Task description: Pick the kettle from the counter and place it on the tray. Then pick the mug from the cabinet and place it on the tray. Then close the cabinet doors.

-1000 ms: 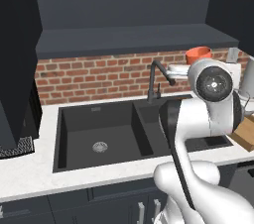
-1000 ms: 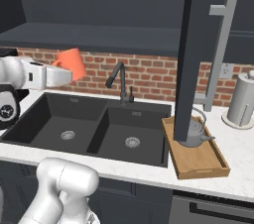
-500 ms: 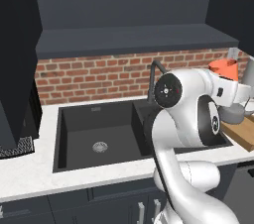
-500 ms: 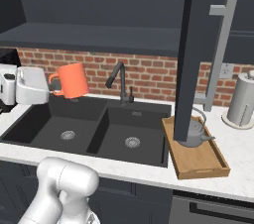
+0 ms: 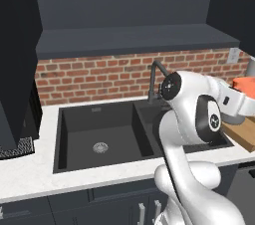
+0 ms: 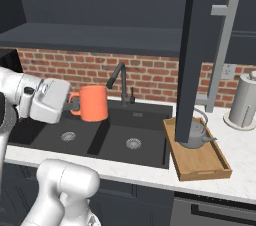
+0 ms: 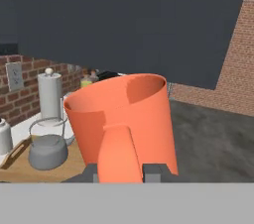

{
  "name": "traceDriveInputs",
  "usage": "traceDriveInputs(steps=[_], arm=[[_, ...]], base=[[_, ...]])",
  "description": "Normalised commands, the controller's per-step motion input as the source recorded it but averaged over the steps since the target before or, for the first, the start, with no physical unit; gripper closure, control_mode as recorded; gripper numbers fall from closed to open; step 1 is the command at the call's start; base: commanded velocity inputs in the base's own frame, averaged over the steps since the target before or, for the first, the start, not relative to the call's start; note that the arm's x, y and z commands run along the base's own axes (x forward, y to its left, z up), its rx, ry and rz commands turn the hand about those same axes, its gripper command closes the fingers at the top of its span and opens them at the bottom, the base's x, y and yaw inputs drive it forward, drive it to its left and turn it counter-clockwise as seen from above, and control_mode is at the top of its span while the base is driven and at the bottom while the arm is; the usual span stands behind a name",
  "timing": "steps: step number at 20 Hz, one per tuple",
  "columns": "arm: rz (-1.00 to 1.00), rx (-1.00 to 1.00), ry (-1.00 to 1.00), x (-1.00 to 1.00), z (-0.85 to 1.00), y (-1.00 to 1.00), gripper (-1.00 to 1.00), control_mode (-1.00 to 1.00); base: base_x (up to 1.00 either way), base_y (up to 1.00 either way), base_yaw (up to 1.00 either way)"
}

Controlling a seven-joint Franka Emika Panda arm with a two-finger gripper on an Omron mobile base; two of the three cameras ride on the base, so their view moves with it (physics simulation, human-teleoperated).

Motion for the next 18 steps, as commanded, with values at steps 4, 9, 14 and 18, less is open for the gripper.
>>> traceDriveInputs(steps=[4,9,14,18], arm=[[-0.05,0.0,-0.11,-0.07,-0.81,-0.57,1.0,-1.0],[0.0,0.0,-0.07,0.11,-0.74,-0.64,1.0,-1.0],[0.02,0.03,0.0,0.29,-0.57,-0.73,1.0,-1.0],[0.14,0.02,-0.05,0.21,-0.5,-0.7,1.0,-1.0]], base=[[0.0,0.0,0.0],[0.0,0.0,0.0],[0.0,0.0,0.0],[0.0,0.0,0.0]])
